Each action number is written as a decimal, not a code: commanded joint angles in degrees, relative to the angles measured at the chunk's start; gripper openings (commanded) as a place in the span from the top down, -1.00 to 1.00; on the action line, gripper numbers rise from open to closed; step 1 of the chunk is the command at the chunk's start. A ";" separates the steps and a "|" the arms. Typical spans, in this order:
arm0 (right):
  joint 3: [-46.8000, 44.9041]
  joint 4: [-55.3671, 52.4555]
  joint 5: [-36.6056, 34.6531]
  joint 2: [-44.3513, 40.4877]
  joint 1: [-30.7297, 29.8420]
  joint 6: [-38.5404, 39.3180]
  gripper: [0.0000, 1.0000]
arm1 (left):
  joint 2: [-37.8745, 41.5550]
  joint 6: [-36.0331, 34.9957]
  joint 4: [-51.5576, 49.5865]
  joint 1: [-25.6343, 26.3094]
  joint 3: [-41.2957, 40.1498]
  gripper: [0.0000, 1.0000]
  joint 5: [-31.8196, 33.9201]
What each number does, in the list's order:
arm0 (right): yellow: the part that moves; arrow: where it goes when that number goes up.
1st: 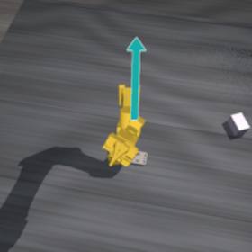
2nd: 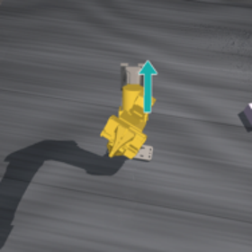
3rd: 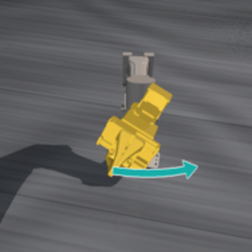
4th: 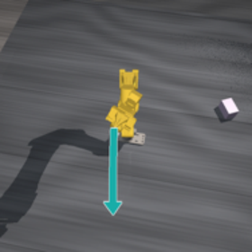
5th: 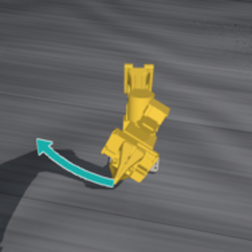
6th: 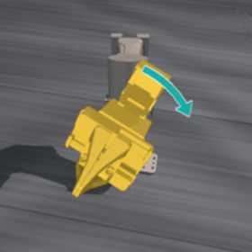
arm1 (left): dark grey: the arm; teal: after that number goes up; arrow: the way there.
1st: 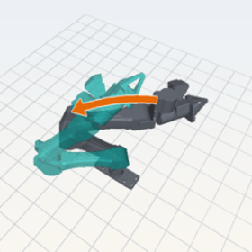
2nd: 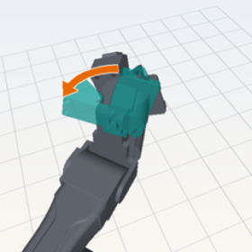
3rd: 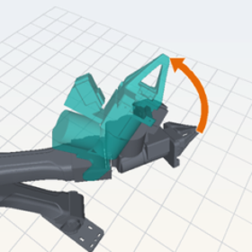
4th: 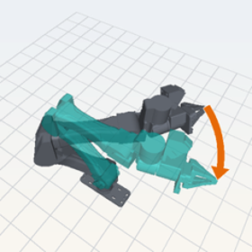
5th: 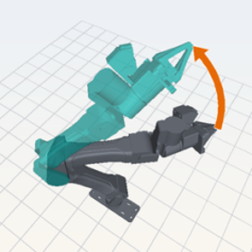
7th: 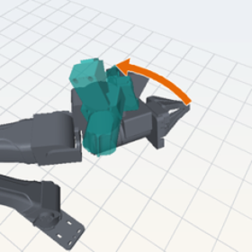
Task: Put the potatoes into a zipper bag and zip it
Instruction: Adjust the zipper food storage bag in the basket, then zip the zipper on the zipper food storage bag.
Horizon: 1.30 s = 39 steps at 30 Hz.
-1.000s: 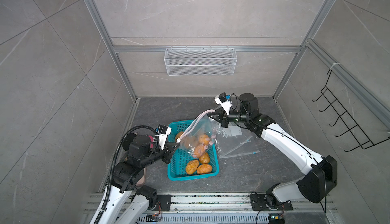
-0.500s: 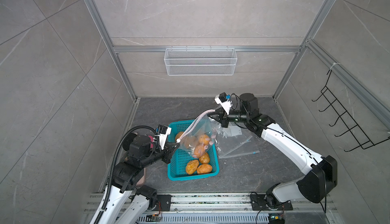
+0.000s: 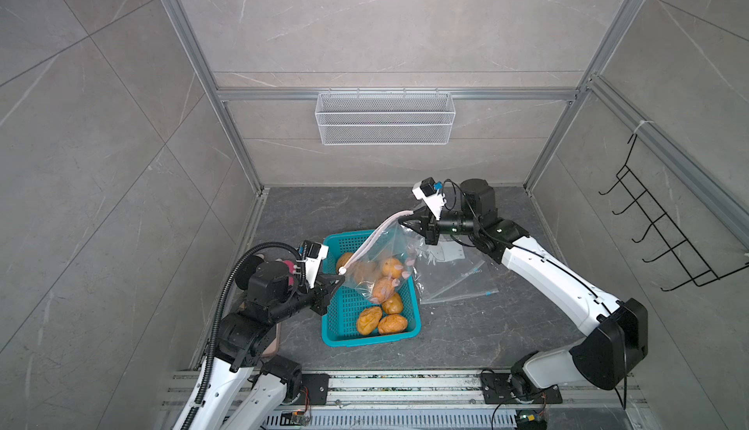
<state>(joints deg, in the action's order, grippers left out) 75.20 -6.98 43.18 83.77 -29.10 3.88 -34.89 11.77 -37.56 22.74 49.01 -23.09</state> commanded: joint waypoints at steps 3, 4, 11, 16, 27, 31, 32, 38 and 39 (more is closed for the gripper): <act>0.60 4.05 2.48 -0.77 0.45 -4.49 0.41 | -2.19 -2.21 -4.33 0.02 9.00 1.00 4.98; 0.67 5.15 3.47 -0.63 0.36 -5.57 0.18 | -3.01 -2.94 -5.91 0.02 11.24 1.00 5.97; -1.65 9.32 3.10 -4.22 -0.18 -7.90 -0.45 | -9.62 -9.24 -21.15 0.02 26.05 1.00 13.87; -4.00 10.41 6.17 -10.21 -0.34 -5.32 -0.55 | -11.35 -11.00 -22.67 0.11 29.93 1.00 10.28; 0.31 1.89 9.89 -12.16 -4.38 7.31 -0.50 | -24.42 -13.50 -25.61 0.43 36.10 1.00 -3.64; 3.17 -5.01 10.52 -10.39 -6.96 18.69 -0.42 | -24.61 -13.05 -21.59 1.79 31.10 1.00 -11.65; 4.34 -7.39 11.07 -9.31 -7.85 21.56 -0.40 | -24.44 -12.91 -21.08 2.23 30.16 1.00 -12.33; 15.06 -27.21 10.85 -1.60 -13.28 40.22 -0.36 | -22.02 -12.58 -18.01 3.18 25.48 1.00 -14.51; 16.60 -29.06 10.81 -0.32 -13.26 41.09 -0.35 | -21.79 -12.67 -18.03 3.14 25.30 1.00 -14.49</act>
<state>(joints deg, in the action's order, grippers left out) 87.83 -24.18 53.01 80.79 -41.63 33.93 -58.57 -0.10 -58.48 25.69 74.26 -33.91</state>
